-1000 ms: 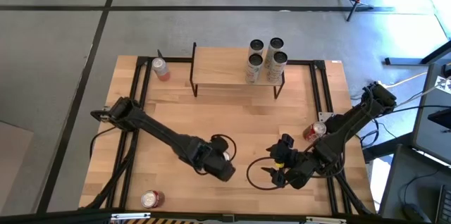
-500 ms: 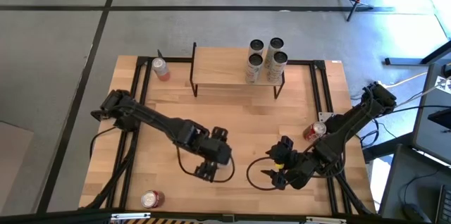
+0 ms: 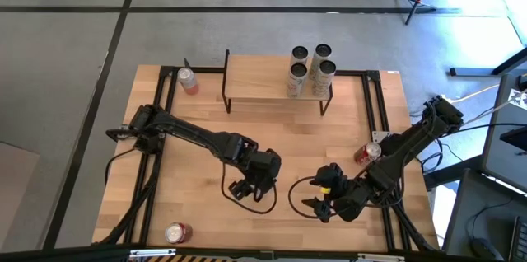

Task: Place canned beverage on shelf
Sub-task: Put the bottom orange and white soda can on the shelf

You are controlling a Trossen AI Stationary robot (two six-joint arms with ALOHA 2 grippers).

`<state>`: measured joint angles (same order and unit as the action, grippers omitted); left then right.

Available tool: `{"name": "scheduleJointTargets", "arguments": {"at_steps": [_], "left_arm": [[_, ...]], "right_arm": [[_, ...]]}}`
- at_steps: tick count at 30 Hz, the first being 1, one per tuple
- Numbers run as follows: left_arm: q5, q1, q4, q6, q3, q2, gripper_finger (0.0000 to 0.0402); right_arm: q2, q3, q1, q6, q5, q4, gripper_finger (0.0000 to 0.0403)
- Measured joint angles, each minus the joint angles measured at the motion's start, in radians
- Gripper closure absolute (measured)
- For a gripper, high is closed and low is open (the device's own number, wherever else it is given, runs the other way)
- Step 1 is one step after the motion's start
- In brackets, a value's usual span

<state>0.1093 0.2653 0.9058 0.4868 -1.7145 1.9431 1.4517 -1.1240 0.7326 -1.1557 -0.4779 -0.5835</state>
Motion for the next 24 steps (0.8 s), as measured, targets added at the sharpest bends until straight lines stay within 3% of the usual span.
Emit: {"name": "scheduleJointTargets", "arguments": {"at_steps": [9, 16, 20, 24], "left_arm": [[0.009, 0.007, 0.004, 0.022, 0.000, 0.052, 0.0076], [-0.048, 0.009, 0.013, -0.104, -0.001, 0.074, 0.0107], [-0.081, 0.009, 0.009, -0.317, -0.002, 0.074, 0.0138], [-0.130, 0.009, 0.014, -0.734, -0.002, 0.073, 0.0147]], "right_arm": [[0.000, 0.000, 0.000, 0.000, -0.009, 0.014, 0.0064], [0.000, 0.000, 0.000, 0.033, -0.010, 0.006, 0.0064], [0.000, 0.000, 0.000, 0.038, -0.009, 0.005, 0.0064], [0.000, 0.000, 0.000, 0.067, -0.009, 0.003, 0.0064]]}}
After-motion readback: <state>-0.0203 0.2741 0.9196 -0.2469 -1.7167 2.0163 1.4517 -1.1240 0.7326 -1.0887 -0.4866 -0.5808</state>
